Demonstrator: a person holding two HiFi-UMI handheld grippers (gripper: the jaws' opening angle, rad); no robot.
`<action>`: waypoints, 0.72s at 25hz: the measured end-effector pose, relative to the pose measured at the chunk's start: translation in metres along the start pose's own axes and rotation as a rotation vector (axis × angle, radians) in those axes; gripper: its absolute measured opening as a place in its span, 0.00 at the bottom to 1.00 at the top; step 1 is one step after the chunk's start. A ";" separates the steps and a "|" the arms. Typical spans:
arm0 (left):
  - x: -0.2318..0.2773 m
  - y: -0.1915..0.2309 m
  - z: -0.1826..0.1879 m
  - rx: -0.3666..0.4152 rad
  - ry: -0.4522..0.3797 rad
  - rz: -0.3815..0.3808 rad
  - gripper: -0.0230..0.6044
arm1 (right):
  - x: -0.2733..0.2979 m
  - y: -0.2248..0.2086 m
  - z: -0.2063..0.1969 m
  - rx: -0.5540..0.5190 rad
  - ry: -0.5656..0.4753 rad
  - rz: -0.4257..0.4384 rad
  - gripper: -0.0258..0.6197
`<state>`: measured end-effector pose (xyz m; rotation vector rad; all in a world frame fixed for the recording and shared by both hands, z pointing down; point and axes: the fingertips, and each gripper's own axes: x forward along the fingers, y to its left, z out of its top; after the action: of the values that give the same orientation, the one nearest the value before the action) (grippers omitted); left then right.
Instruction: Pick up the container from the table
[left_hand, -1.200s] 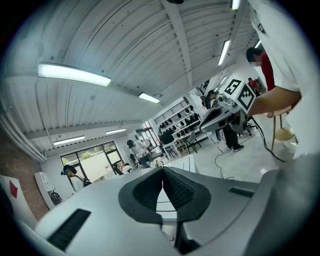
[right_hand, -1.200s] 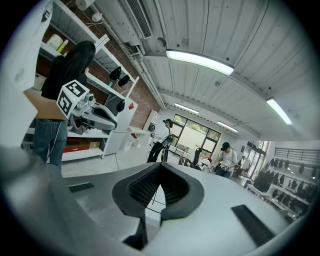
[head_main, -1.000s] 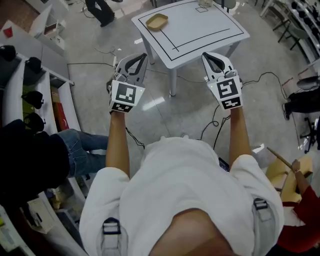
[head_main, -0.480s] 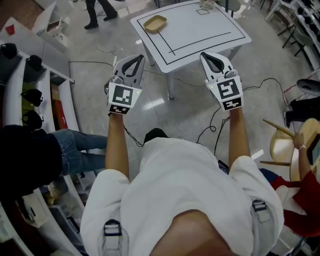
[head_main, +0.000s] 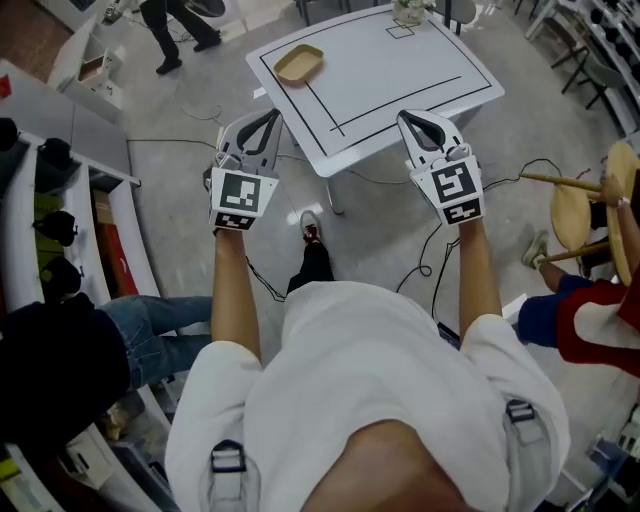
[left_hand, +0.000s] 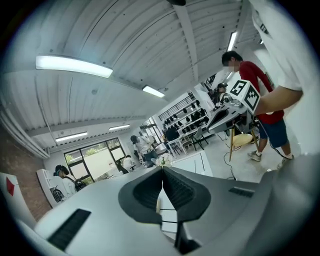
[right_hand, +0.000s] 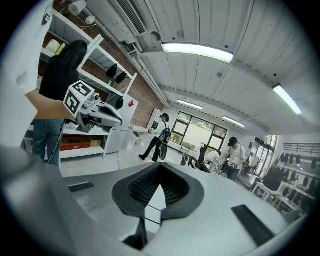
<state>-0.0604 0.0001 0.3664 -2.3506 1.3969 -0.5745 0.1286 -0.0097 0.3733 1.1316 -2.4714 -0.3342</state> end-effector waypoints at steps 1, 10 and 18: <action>0.013 0.012 -0.005 0.001 -0.002 0.000 0.07 | 0.015 -0.007 0.000 -0.002 0.005 -0.007 0.06; 0.131 0.131 -0.033 0.023 -0.036 -0.065 0.07 | 0.149 -0.082 0.039 0.021 0.016 -0.105 0.06; 0.208 0.187 -0.062 0.012 -0.040 -0.125 0.07 | 0.235 -0.118 0.039 0.050 0.053 -0.138 0.06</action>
<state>-0.1417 -0.2745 0.3629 -2.4385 1.2332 -0.5653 0.0510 -0.2630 0.3551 1.3180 -2.3737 -0.2796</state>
